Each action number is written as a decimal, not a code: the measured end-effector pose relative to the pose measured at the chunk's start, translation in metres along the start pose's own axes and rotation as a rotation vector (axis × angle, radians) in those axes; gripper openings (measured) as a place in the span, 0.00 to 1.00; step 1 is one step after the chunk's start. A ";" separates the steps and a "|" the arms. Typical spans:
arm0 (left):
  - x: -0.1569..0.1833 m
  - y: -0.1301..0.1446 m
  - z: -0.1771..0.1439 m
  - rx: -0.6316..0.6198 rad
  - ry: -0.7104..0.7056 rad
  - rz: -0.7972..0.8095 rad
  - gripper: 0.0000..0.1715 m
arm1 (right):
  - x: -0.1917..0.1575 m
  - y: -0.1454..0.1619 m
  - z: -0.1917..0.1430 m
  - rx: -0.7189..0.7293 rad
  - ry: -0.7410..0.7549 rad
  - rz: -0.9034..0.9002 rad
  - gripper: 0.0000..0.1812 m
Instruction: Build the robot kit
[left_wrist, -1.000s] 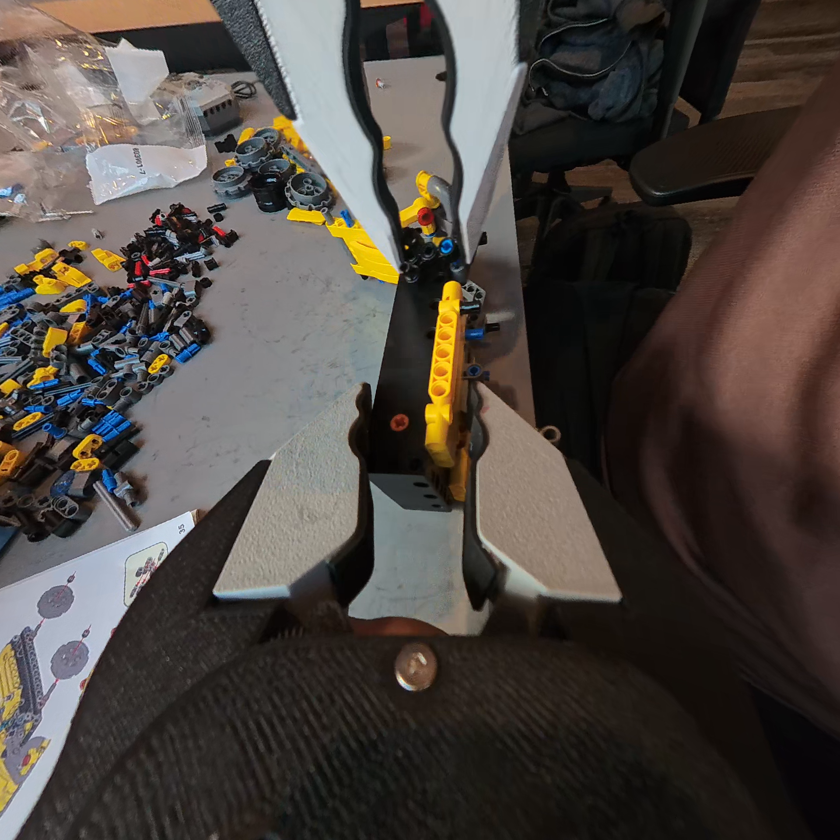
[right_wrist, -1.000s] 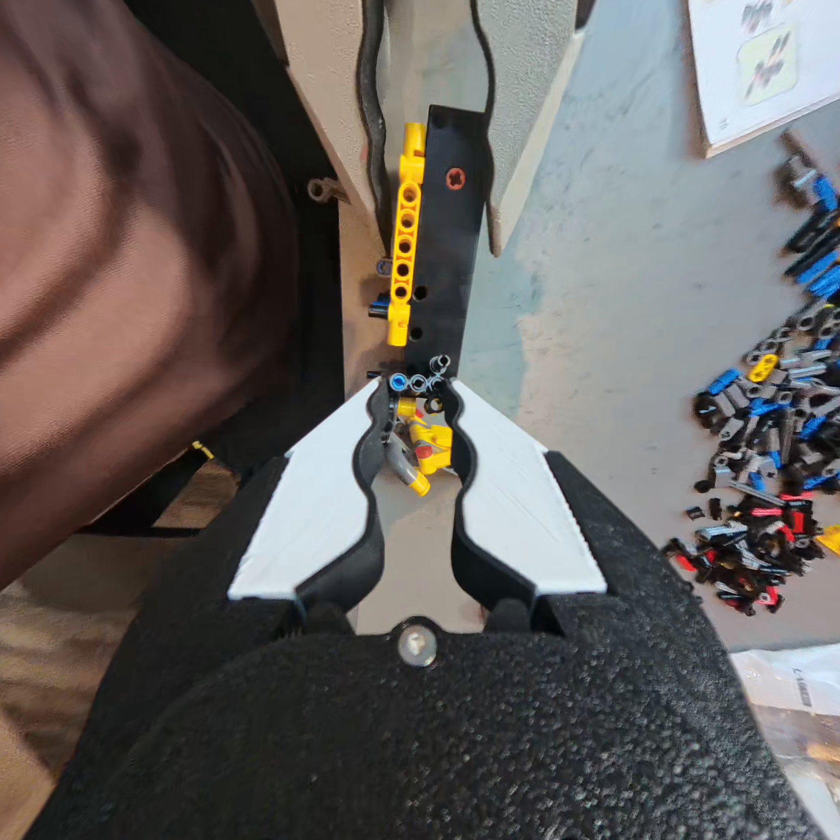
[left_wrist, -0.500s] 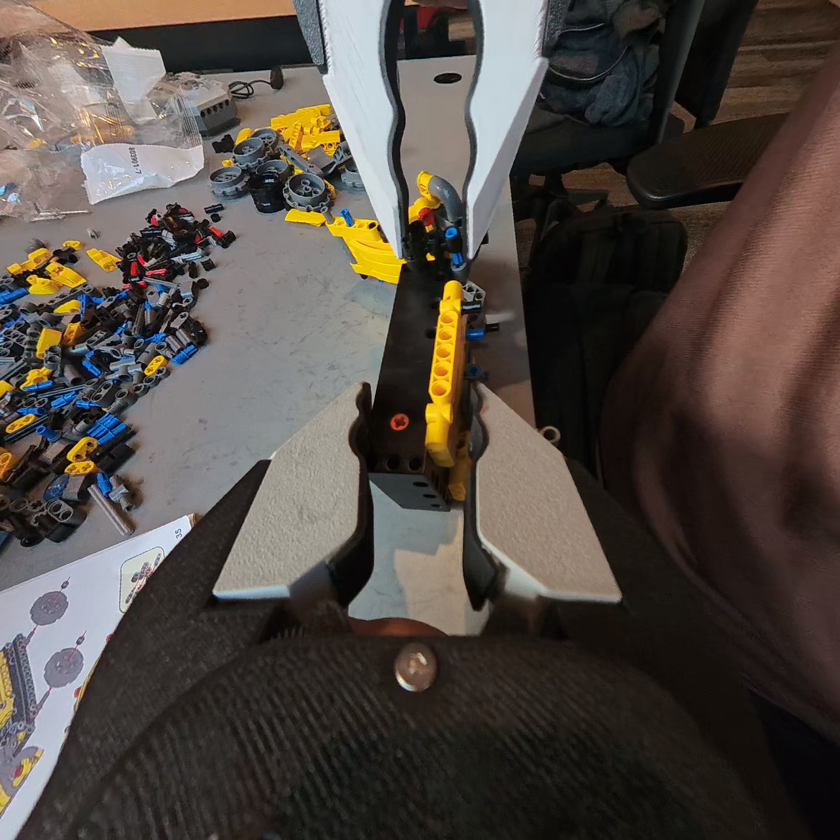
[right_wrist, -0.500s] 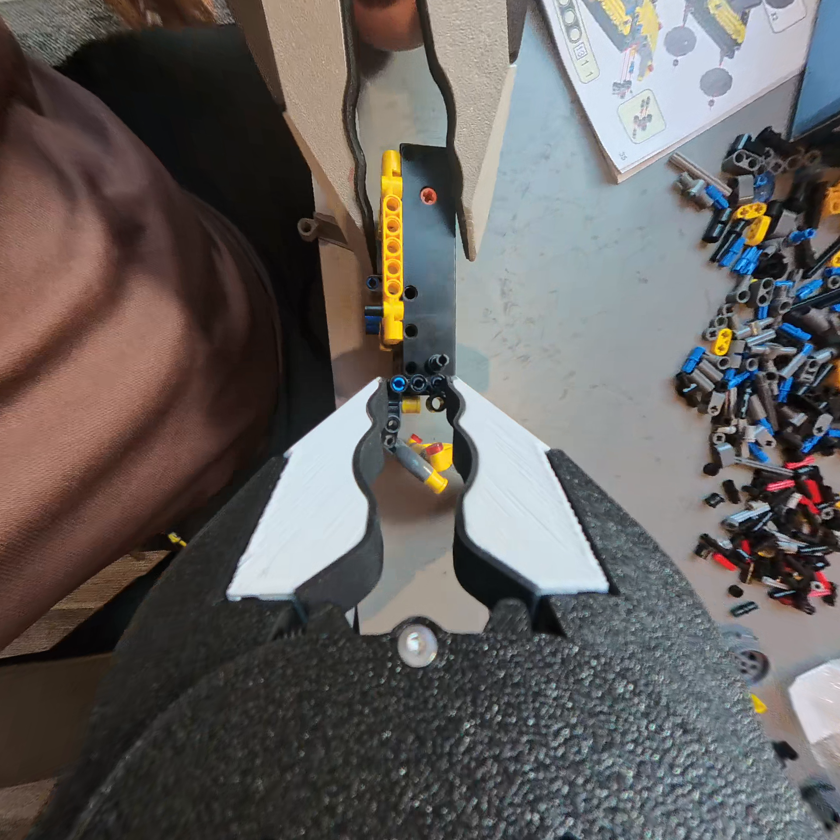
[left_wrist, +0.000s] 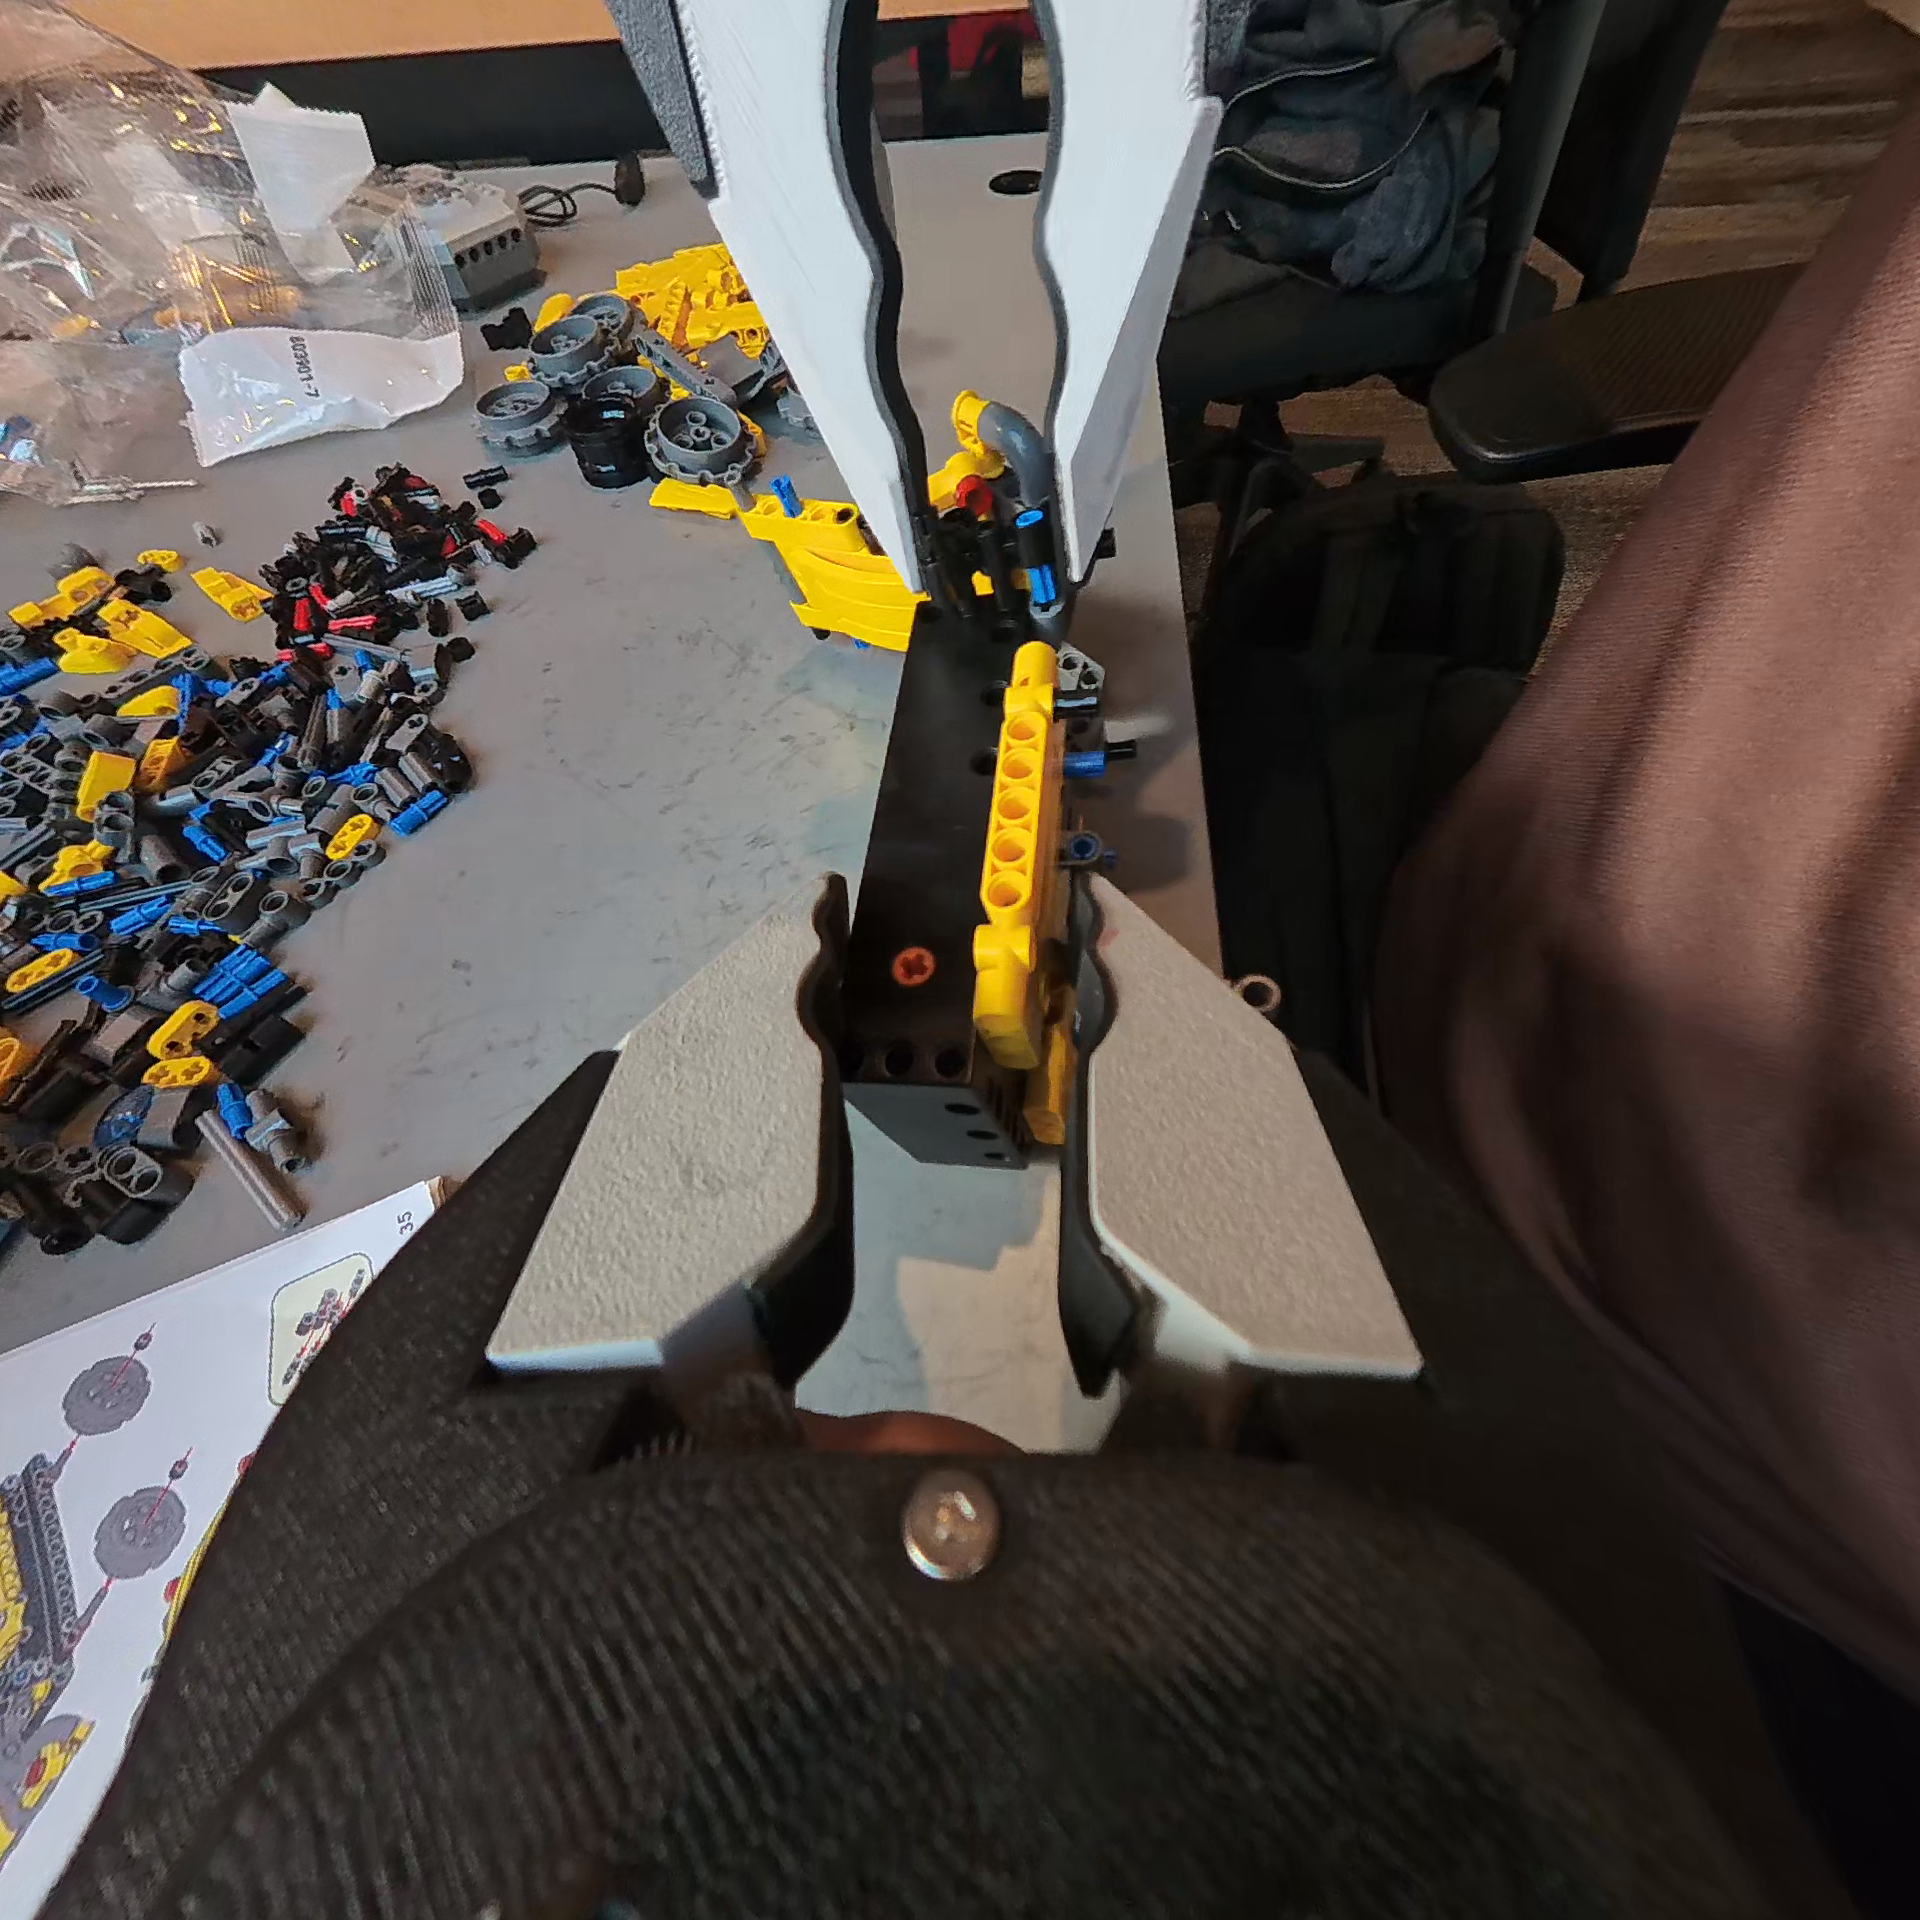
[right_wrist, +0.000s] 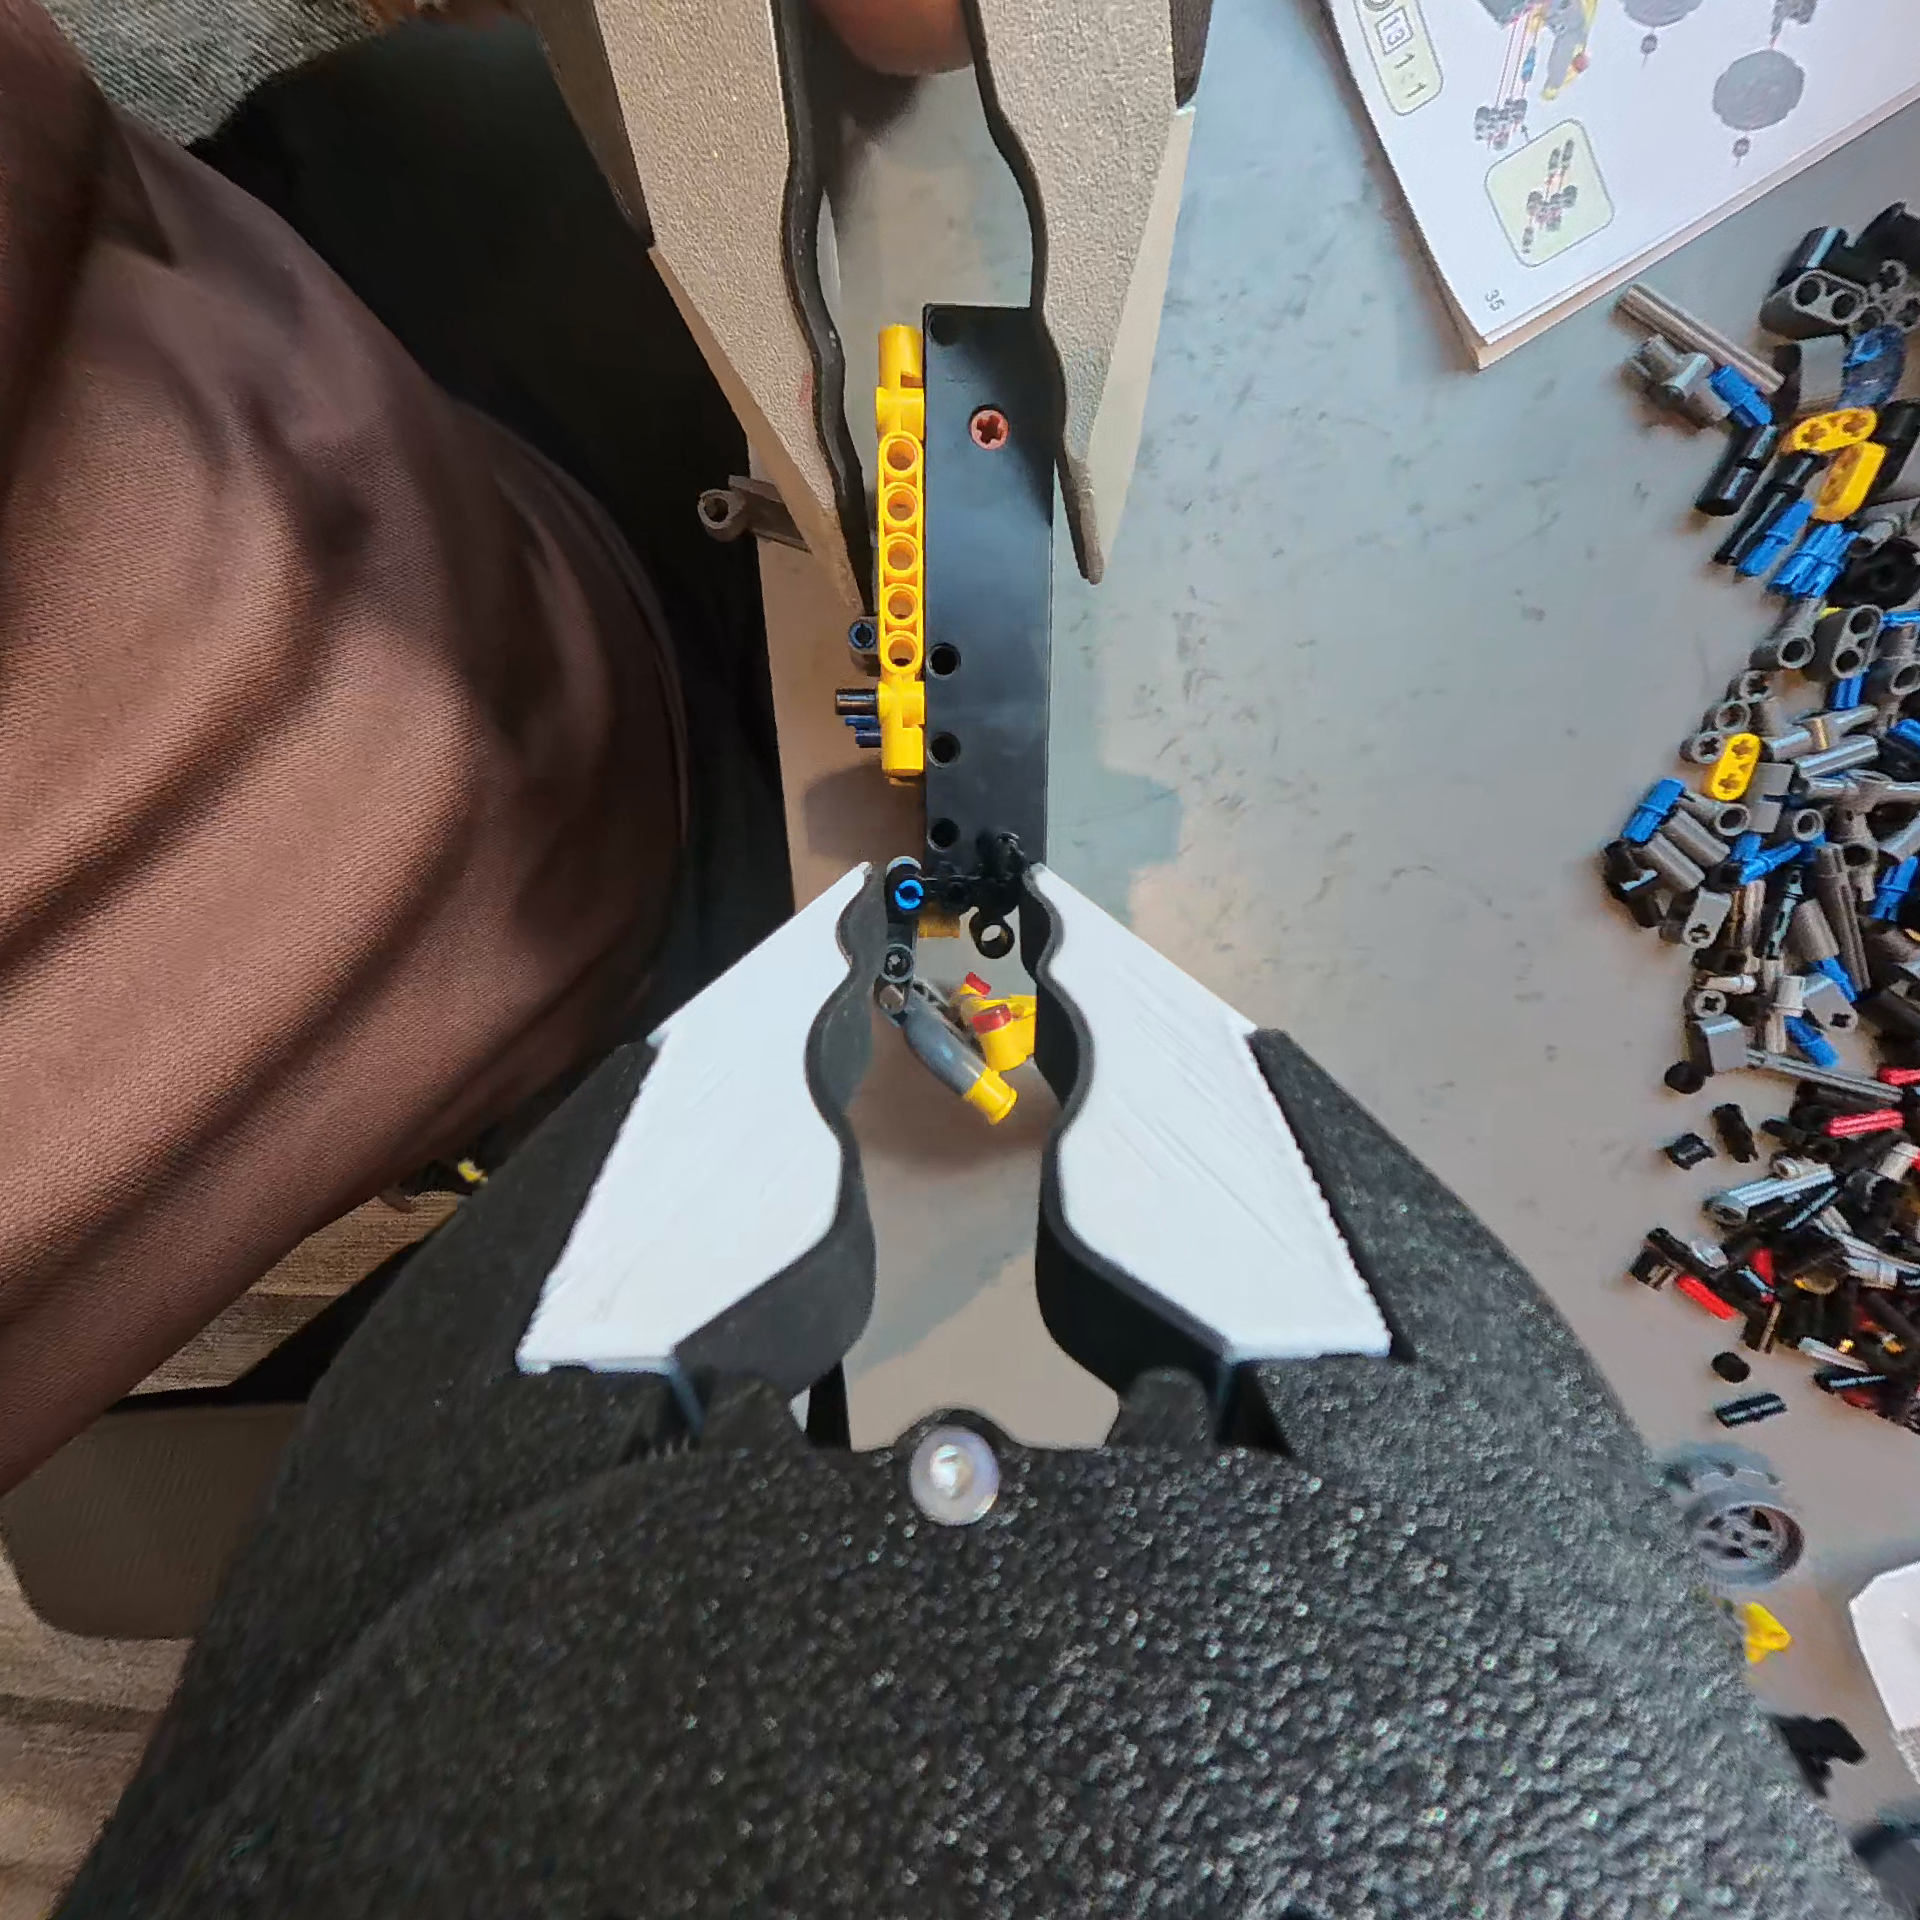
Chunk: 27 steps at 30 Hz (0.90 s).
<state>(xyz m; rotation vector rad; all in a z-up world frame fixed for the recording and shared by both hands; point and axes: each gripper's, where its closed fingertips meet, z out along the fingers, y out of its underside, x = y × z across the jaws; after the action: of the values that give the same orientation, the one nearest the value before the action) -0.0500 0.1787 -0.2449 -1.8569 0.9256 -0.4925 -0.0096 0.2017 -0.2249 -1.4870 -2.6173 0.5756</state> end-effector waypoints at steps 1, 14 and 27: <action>0.000 0.000 0.000 0.000 0.000 -0.001 0.23 | 0.000 0.000 0.000 0.002 -0.009 0.011 0.12; 0.000 0.000 0.000 0.000 0.003 -0.001 0.23 | 0.002 0.001 -0.012 -0.015 -0.002 -0.006 0.12; 0.000 0.000 0.000 0.000 0.004 -0.002 0.23 | 0.004 -0.001 -0.016 -0.054 -0.096 0.064 0.05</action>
<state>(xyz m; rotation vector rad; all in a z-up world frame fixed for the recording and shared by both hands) -0.0500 0.1788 -0.2451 -1.8573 0.9265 -0.4971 -0.0082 0.2092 -0.2102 -1.6036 -2.6851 0.6012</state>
